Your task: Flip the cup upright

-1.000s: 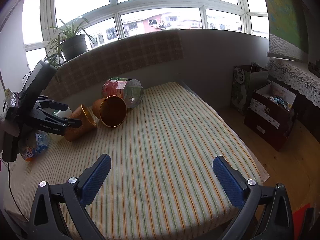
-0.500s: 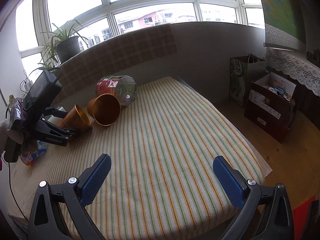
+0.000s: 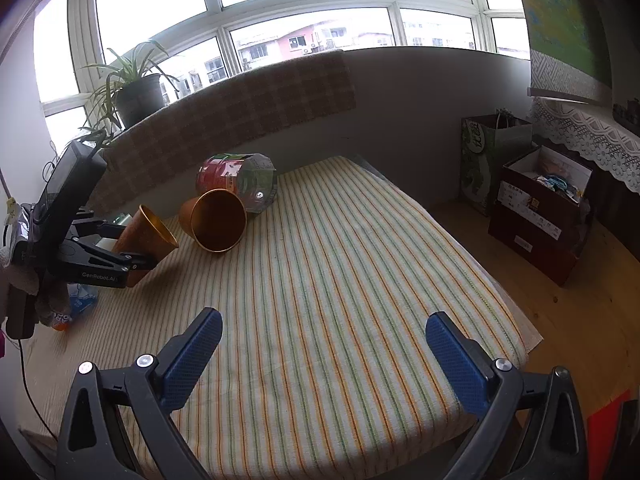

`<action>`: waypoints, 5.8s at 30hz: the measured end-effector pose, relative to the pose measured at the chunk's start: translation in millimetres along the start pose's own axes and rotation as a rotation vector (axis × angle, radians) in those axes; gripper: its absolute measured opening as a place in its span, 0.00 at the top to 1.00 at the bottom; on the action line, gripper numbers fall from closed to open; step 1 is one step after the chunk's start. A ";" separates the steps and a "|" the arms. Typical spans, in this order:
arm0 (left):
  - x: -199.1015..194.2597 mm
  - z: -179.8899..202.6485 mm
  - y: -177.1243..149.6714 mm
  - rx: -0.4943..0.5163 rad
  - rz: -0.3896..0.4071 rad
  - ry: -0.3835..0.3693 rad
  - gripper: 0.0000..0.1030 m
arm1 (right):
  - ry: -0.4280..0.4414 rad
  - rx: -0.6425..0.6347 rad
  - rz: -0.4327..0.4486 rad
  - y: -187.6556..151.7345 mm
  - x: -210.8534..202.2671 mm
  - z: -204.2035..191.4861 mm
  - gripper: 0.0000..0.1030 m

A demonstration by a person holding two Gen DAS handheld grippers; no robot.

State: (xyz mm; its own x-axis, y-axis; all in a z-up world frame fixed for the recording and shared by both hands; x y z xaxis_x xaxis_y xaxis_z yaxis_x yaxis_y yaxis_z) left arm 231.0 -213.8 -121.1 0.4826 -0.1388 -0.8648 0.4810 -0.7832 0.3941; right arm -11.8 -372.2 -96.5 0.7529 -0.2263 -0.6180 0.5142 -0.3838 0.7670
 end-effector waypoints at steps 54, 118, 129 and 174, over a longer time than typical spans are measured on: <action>-88.0 -15.7 -178.7 -0.911 0.144 -0.306 0.24 | 0.421 -0.031 -0.273 2.0 19.7 -101.3 0.00; -144.2 12.8 -236.2 -0.846 0.243 -0.056 0.24 | 0.400 -0.446 -0.178 16.6 54.5 -212.1 0.33; -145.2 10.9 -238.2 -0.856 0.243 -0.051 0.24 | 0.370 -0.443 -0.095 21.8 70.6 -215.5 0.34; -156.3 14.7 -230.6 -0.833 0.282 -0.039 0.24 | 0.348 -0.530 -0.079 -26.2 42.4 -199.3 0.34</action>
State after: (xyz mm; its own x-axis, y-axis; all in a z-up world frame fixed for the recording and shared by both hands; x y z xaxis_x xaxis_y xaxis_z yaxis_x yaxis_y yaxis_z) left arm 33.9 -20.4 -81.3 0.6457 -0.2933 -0.7051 0.7327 -0.0223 0.6802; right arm 88.5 -193.3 -108.4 0.7478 0.1226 -0.6525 0.6400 0.1281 0.7576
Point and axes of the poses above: each gripper's, at about its wrist camera, not at the fingertips, and x roughly the way its jaws point, z to its right, y to its top, the point moved 3 cm from there along x, roughly the way its jaws point, and after that the axes turned 2 degrees about -y, right-handed, at the moved point
